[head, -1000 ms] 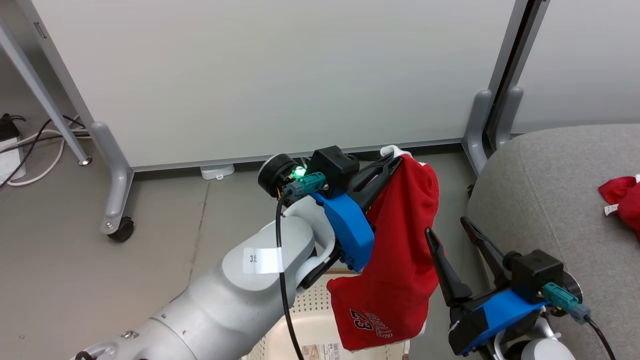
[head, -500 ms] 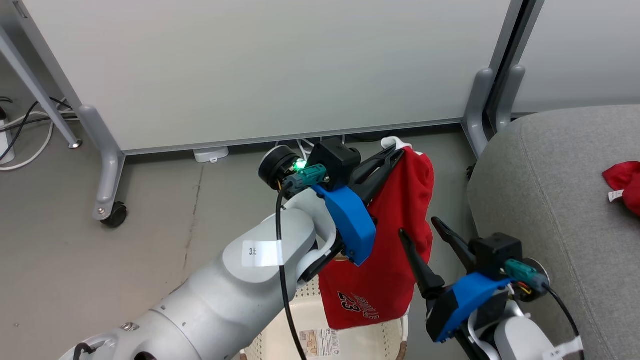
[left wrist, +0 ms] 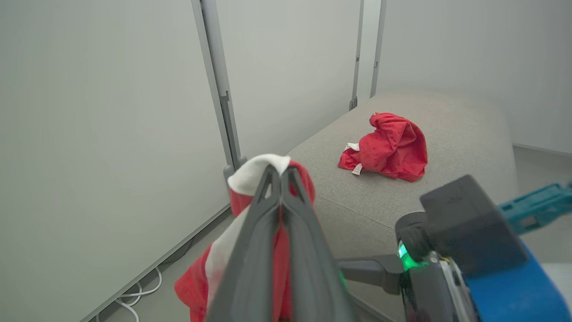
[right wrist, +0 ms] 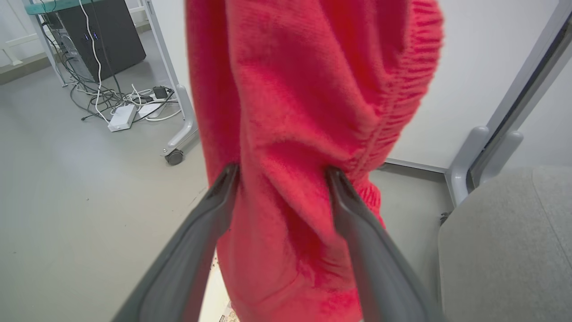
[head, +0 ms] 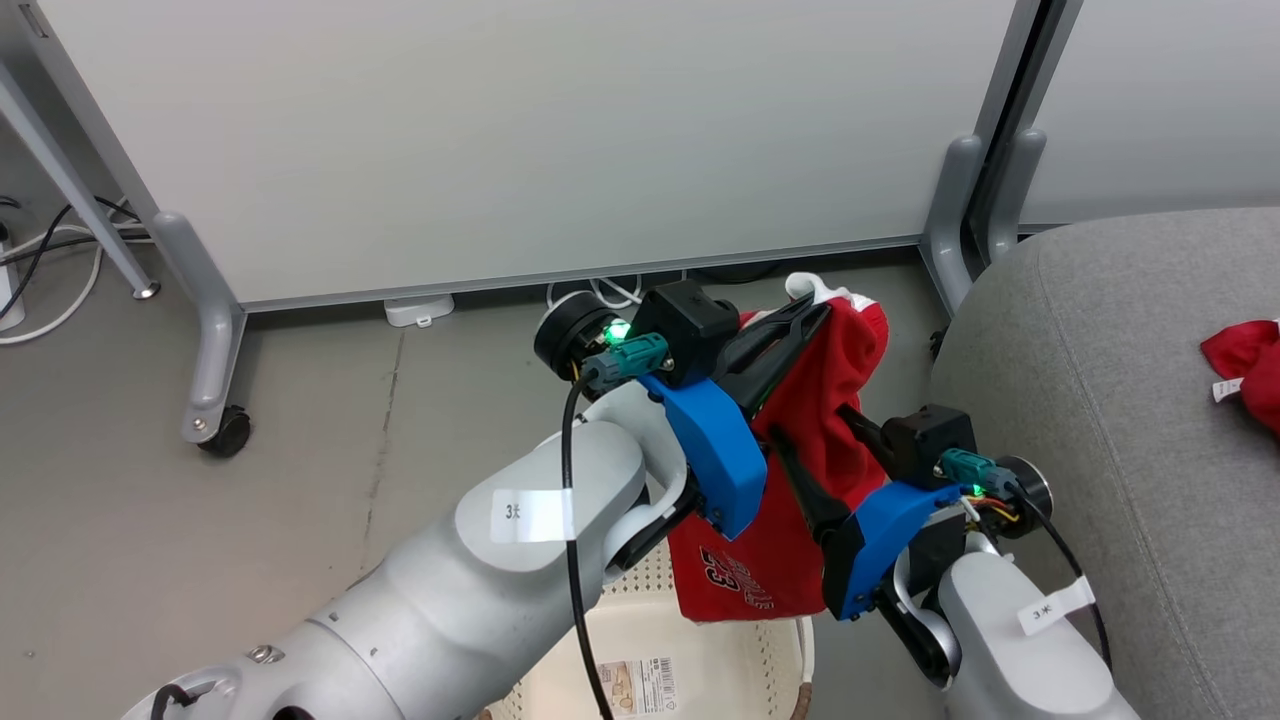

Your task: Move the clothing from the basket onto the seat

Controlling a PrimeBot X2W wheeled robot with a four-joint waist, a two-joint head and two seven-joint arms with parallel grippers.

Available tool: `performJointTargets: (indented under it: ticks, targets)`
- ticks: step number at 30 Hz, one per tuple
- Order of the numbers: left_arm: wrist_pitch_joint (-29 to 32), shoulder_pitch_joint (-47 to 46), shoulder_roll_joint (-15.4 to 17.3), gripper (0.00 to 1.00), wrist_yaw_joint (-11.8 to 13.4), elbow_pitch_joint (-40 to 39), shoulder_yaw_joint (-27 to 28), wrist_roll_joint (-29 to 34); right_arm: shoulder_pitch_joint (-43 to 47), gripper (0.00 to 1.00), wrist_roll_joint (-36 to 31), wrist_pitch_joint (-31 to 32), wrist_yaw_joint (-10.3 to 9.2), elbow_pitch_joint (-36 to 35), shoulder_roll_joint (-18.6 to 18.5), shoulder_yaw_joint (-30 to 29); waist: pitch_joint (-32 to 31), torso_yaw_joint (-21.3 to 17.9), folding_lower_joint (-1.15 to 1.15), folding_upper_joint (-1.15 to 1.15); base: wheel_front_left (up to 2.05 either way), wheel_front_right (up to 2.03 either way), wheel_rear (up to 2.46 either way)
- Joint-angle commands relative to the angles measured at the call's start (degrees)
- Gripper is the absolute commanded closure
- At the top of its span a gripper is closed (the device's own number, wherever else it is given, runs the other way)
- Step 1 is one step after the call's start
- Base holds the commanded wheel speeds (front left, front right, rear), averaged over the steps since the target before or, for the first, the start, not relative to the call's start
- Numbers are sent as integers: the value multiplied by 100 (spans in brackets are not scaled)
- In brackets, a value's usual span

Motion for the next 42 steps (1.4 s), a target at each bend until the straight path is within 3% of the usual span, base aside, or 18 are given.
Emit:
performJointTargets:
  ticks: [1,4,5,6,17,36,37,39,41,42]
  targets:
    - [-28,-2,-4,100,-7,-23,-16,-16,-173,0,79,-75,1,157,-6,60,-8,4,-1,0,0,0,0]
    - [-28,10,-4,100,-7,-51,-54,-51,-410,0,241,-183,1,538,-5,229,-29,18,-1,0,0,0,0]
    - [-28,15,-4,100,-7,-60,-65,-59,-477,47,312,-225,1,644,-5,287,-38,23,-1,0,0,0,0]
    - [-28,22,-5,100,-7,-67,-77,-64,-530,100,421,-267,1,716,-5,357,-48,30,-1,0,0,0,0]
    - [-28,97,-5,100,-7,85,-37,-102,-625,100,1082,-682,1,1168,-5,759,-125,-43,-1,0,0,0,0]
    - [-28,247,-4,100,-7,221,62,-66,-739,100,1290,-914,1,1410,-5,942,-182,-185,-1,0,0,0,0]
    - [-28,263,-4,95,-7,224,81,-56,-739,100,1303,-920,1,1416,-5,951,-181,-187,-1,0,0,0,0]
    - [-28,292,-4,66,-7,235,116,-22,-753,100,1313,-929,1,1429,-5,964,-172,-192,-1,0,0,0,0]
    - [-28,309,-2,0,-7,262,200,50,-777,100,1321,-933,1,1432,-5,971,-160,-200,-1,0,0,0,0]
    - [-28,341,-4,0,-7,260,281,98,-790,100,1329,-942,1,1428,-5,973,-153,-208,-1,0,0,0,0]
